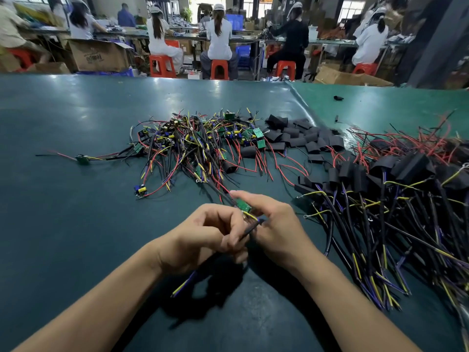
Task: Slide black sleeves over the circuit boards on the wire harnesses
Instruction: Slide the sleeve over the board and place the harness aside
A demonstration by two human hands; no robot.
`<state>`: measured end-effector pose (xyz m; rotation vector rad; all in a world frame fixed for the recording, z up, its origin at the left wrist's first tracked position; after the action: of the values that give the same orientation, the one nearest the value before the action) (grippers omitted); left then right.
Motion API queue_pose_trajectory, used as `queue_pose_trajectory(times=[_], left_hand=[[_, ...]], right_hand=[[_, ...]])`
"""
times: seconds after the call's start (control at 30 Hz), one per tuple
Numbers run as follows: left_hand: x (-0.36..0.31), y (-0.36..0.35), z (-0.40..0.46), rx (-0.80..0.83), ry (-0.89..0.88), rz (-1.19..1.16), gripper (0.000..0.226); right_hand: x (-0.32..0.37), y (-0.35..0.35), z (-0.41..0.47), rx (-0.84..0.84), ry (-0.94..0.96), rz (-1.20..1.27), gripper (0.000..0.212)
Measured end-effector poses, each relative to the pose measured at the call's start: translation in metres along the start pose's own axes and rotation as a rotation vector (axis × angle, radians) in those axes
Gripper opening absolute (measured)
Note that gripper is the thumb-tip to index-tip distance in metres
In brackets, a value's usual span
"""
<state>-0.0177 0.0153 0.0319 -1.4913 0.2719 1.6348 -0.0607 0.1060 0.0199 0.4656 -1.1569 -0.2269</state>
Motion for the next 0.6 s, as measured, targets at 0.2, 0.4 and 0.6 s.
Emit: queue_pose_trajectory(times=[0.2,0.4,0.6], left_hand=[[-0.009,0.038,0.001,-0.282,-0.057,-0.051,0.044],[-0.015,0.064,-0.003,-0.508,-0.106,-0.017,0.035],[-0.021,0.077,-0.009,-0.619,-0.189,0.066,0.016]], right_hand=[[-0.013,0.035,0.002,-0.374,-0.184,0.468,0.011],[-0.019,0.074,-0.009,-0.666,-0.204,0.753,0.035],[-0.017,0.085,-0.010,-0.718,-0.153,0.847,0.007]])
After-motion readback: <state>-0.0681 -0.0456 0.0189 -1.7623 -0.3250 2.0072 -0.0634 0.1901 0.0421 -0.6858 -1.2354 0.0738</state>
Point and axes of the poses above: each hand's wrist, its own z-axis towards the middle knuckle, its own y-axis out of the back of the hand, x = y × z, the point moved 8 cm from there along z, towards the middle knuckle, and after that the axes turned 3 degrees about -y, right-handed, at the moved point
